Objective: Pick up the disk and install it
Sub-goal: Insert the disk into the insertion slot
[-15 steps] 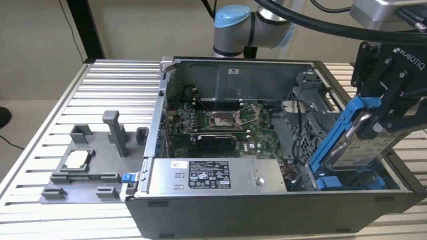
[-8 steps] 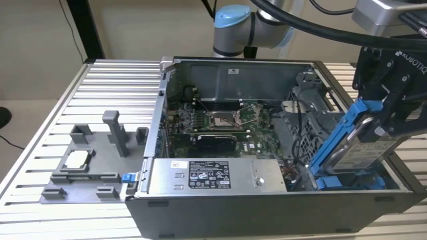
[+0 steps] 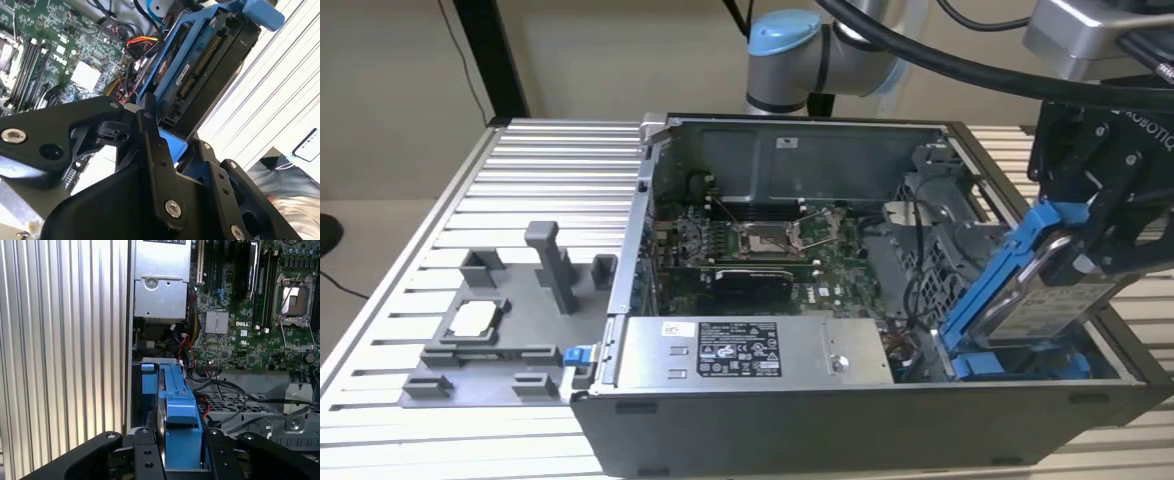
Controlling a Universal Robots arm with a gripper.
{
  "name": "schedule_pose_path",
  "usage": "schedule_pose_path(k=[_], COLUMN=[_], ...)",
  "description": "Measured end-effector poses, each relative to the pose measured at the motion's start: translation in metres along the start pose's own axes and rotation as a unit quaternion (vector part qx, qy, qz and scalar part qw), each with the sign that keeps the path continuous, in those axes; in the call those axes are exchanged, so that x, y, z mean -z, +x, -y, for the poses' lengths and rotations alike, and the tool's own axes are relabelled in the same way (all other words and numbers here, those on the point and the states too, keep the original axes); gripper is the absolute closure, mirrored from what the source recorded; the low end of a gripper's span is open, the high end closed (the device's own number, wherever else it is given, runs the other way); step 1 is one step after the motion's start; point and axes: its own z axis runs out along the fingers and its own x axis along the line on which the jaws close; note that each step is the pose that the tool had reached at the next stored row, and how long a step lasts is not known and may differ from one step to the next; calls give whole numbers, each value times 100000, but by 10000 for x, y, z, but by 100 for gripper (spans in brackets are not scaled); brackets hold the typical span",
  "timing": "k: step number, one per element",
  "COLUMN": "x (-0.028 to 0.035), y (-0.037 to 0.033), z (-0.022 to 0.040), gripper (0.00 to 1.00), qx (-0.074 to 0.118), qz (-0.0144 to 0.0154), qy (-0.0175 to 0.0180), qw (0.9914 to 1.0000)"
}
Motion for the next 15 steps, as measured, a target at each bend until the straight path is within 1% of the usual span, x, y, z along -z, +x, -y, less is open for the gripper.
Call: schedule_pose_path(k=[2, 3, 4, 5, 8, 10, 12, 15], x=[7, 7, -1, -14, -44, -59, -71, -85], y=[-1, -1, -1, 0, 2, 3, 3, 5], z=[0, 0, -2, -9, -12, -18, -28, -50], gripper=[100, 100, 100, 100, 100, 100, 100, 100], qx=[142, 200, 245, 244, 270, 277, 282, 288], qz=[-68, -77, -56, -4, -159, -361, -562, -862], qy=[1722, 2649, 3244, 3410, 3386, 3315, 3166, 2763], qw=[99985, 99965, 99947, 99942, 99942, 99944, 99948, 99958])
